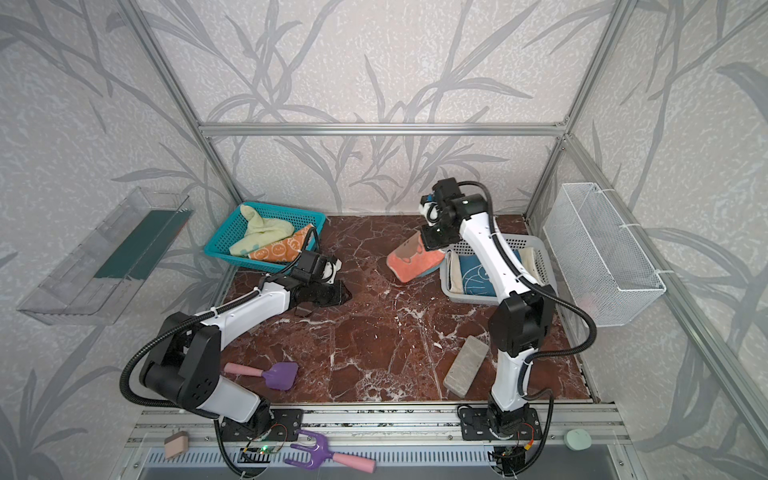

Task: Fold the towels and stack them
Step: 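Carry the towel into the white basket with the right gripper while the left gripper releases, then release the coral towel onto the blue towel with the right gripper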

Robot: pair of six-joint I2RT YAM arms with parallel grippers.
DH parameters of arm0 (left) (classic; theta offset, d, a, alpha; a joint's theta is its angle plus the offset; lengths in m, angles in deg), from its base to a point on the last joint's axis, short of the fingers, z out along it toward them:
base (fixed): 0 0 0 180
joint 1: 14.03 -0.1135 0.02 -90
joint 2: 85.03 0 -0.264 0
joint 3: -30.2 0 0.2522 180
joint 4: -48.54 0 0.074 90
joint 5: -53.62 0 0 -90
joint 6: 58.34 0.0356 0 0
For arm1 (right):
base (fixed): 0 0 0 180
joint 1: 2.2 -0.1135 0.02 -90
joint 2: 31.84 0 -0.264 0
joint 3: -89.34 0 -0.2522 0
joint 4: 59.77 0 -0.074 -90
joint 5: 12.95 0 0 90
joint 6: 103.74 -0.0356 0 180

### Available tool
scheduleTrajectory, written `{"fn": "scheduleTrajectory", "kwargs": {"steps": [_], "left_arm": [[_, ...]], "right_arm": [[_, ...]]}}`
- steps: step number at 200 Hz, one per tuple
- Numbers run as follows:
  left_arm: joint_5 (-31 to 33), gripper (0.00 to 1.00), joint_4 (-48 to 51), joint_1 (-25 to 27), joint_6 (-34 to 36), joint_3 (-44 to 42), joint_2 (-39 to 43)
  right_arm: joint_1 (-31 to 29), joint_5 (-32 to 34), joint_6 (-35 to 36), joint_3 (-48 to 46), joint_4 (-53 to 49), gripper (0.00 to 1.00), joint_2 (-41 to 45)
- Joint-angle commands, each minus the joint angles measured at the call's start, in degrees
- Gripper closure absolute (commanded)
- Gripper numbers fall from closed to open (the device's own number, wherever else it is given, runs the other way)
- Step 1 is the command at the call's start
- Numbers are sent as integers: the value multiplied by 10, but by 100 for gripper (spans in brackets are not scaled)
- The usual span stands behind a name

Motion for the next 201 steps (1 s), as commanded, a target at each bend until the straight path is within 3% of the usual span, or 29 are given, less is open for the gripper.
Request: {"fn": "scheduleTrajectory", "kwargs": {"steps": [1,31,89,160,201], "left_arm": [[1,75,12,-2,12,-10,3],[-21,75,7,-2,10,-6,-9],[-17,75,19,-2,24,-19,-1],[-20,75,9,-3,18,-28,-21],[-18,76,9,-4,19,-16,-40]], "right_arm": [[40,67,73,50,-152,100,11],[103,90,86,63,-152,100,1],[166,176,120,87,-142,100,-87],[190,212,160,58,-66,100,-212],[213,230,156,59,-59,100,-225]]}}
